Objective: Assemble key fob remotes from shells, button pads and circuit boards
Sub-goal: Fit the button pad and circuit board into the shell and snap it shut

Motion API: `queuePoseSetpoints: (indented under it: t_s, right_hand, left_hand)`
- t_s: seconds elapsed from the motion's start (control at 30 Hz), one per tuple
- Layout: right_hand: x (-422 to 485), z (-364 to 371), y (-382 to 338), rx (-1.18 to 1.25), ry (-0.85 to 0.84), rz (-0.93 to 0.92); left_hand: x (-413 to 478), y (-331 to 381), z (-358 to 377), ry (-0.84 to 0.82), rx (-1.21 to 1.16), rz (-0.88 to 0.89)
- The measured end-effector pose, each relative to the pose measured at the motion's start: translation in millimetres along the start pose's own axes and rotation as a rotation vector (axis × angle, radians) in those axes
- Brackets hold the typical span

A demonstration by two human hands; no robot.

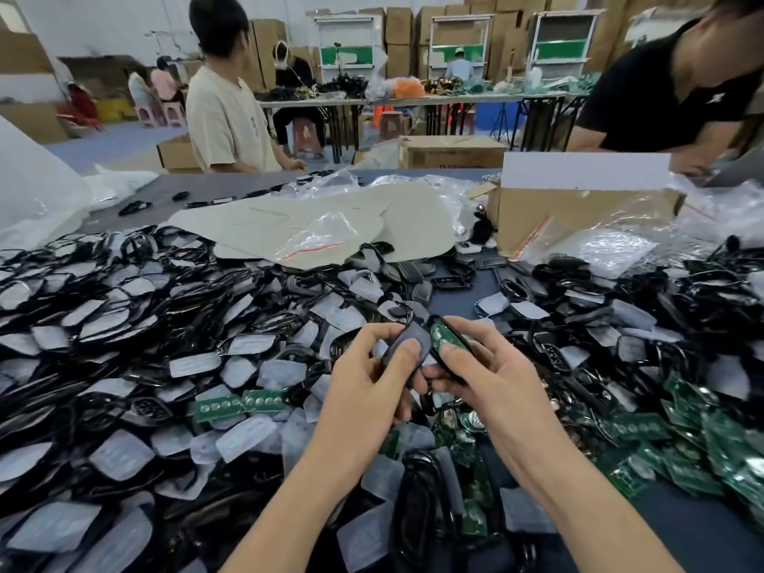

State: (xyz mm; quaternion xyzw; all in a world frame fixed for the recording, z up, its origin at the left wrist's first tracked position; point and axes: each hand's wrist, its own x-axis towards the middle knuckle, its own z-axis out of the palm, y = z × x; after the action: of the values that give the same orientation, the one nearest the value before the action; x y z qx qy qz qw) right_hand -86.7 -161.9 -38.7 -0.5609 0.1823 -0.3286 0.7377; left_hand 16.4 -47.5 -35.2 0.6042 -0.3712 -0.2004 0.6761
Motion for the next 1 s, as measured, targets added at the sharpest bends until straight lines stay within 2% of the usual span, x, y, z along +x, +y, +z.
queuePoseSetpoints:
  t_s: [0.23, 0.43, 0.63, 0.83, 1.0]
  right_hand:
    - [-0.4, 0.7, -2.3, -0.005, -0.01, 0.006]
    - [-1.5, 1.2, -6.8, 0.022, -0.045, 0.043]
    - [-3.1, 3.0, -11.7, 0.139, -0.053, 0.084]
    - [-4.2, 5.0, -14.4, 0.156, -0.042, 0.119]
    - [-4.5, 5.4, -17.1, 0.202, -0.036, 0.152]
  left_hand:
    - [-0.7, -1.5, -0.9, 0.03, -0.018, 0.003]
    - [-0.8, -1.6, -4.3, 0.156, -0.009, 0.025]
    - [3.5, -2.6, -9.6, 0.256, -0.119, -0.001]
    - [4.5, -0.4, -11.3, 0.276, -0.237, -0.052]
    - [2.4, 2.8, -11.9, 0.284, -0.243, -0.07]
